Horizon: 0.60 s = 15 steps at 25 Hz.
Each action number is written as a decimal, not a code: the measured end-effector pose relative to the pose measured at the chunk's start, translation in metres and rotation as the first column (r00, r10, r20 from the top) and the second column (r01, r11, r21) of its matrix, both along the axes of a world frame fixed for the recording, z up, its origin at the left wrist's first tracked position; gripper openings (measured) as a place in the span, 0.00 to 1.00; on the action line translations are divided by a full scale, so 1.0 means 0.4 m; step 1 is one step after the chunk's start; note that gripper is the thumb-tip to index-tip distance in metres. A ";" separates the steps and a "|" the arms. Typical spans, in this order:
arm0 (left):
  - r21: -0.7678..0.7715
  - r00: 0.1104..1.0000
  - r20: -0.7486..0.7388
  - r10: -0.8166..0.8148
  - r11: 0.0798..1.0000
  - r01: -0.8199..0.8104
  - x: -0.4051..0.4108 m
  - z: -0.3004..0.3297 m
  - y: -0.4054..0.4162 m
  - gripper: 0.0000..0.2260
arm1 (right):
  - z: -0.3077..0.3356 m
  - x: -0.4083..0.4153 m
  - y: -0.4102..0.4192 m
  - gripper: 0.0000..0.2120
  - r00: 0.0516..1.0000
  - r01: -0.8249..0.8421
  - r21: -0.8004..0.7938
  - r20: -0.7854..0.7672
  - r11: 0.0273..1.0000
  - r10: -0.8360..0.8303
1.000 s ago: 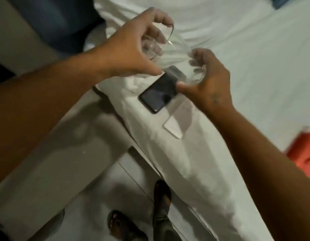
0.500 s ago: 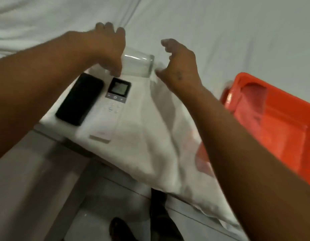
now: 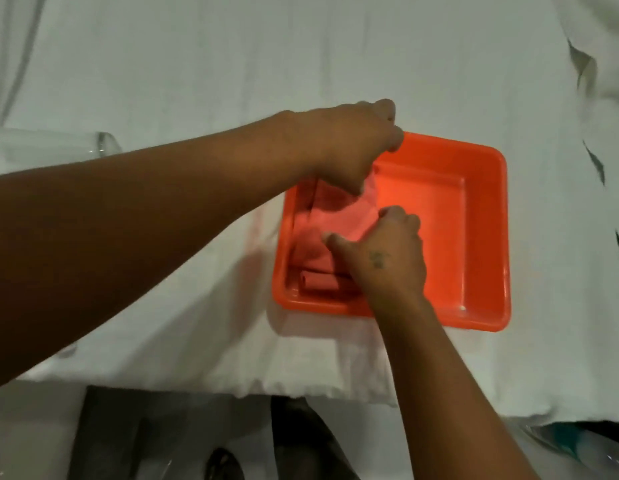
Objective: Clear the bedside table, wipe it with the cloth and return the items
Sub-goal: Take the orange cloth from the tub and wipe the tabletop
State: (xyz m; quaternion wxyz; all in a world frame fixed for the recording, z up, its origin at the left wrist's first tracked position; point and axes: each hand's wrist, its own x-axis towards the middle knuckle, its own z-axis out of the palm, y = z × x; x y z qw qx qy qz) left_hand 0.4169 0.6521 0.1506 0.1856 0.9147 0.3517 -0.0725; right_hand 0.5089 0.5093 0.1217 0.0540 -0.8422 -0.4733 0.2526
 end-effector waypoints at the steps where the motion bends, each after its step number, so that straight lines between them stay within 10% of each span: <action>1: 0.009 0.997 -0.001 -0.078 0.997 0.078 0.003 -0.011 -0.005 0.29 | -0.008 0.010 0.005 0.40 1.000 0.020 -0.033 -0.017 0.999 -0.021; 9: 0.090 0.923 -0.126 -0.363 0.923 0.375 -0.047 0.008 -0.038 0.20 | 0.036 0.040 0.017 0.12 0.949 0.041 0.018 -0.313 0.999 -0.033; 15: -0.202 0.982 0.122 0.145 0.972 -0.118 -0.364 0.224 -0.134 0.12 | 0.286 -0.023 0.014 0.15 0.658 -0.284 0.152 -0.687 0.947 0.308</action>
